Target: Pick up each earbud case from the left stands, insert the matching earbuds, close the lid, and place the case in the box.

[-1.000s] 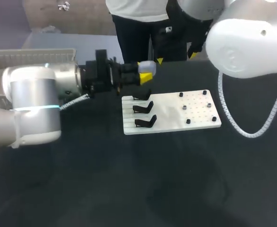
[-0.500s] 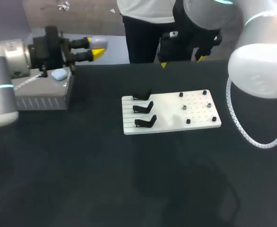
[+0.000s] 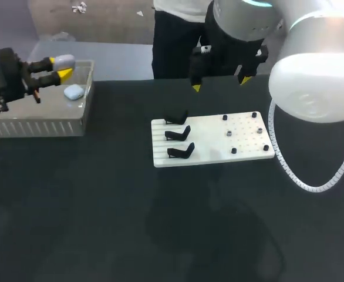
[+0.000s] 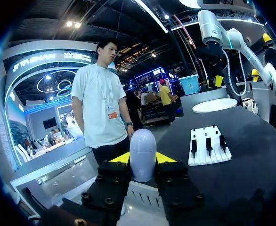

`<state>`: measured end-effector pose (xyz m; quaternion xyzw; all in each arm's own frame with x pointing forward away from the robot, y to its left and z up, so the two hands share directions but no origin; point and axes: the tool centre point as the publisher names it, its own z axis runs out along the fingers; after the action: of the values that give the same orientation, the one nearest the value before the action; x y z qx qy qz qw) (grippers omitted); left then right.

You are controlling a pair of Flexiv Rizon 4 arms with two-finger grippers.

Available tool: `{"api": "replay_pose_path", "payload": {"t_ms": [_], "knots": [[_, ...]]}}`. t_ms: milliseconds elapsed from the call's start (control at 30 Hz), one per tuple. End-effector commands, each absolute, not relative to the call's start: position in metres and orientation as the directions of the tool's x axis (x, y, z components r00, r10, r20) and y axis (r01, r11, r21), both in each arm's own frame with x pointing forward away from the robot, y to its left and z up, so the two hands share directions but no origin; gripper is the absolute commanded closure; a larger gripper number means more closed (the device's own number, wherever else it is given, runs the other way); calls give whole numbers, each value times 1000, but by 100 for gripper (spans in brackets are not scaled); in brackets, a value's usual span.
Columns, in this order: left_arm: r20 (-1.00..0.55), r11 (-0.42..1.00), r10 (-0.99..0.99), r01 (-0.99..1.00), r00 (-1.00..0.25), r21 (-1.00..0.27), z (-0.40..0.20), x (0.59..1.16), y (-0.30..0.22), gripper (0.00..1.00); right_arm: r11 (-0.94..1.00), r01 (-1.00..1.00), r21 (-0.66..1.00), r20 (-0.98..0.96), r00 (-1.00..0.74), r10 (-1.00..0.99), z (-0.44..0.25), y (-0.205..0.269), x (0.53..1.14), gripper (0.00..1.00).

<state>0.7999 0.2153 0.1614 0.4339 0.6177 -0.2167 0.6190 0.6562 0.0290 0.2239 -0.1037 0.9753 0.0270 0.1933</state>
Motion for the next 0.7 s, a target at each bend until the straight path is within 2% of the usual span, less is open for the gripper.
{"api": "replay_pose_path", "payload": {"t_ms": [33, 367, 400, 500, 533, 567, 600, 700], "knots": [[-955, 624, 273, 736, 112, 265, 148, 794, 237, 100, 979, -203, 8, -375, -908, -185, 222, 34, 653, 0], [-954, 651, 300, 727, 18, 219, 107, 818, 269, 99, 974, -221, 49, -395, -900, -184, 217, 39, 644, 0], [-954, 655, 299, 726, 6, 209, 103, 820, 272, 88, 974, -221, 51, -395, -900, -183, 217, 38, 643, 0], [-961, 669, 277, 718, 1, 194, 100, 821, 279, 39, 973, -225, 49, -390, -901, -188, 215, 38, 641, 0], [-962, 669, 274, 718, -1, 190, 100, 822, 281, 27, 973, -226, 52, -389, -902, -188, 215, 38, 640, 0], [-964, 680, 267, 710, -5, 185, 100, 822, 283, 6, 972, -229, 57, -391, -901, -189, 216, 37, 638, 0], [-964, 683, 264, 707, -4, 184, 101, 821, 285, 0, 969, -237, 66, -395, -898, -193, 216, 37, 637, 0], [-965, 682, 264, 707, 4, 189, 110, 812, 282, 0, 959, -275, 74, -415, -883, -221, 220, 32, 633, 0]]}}
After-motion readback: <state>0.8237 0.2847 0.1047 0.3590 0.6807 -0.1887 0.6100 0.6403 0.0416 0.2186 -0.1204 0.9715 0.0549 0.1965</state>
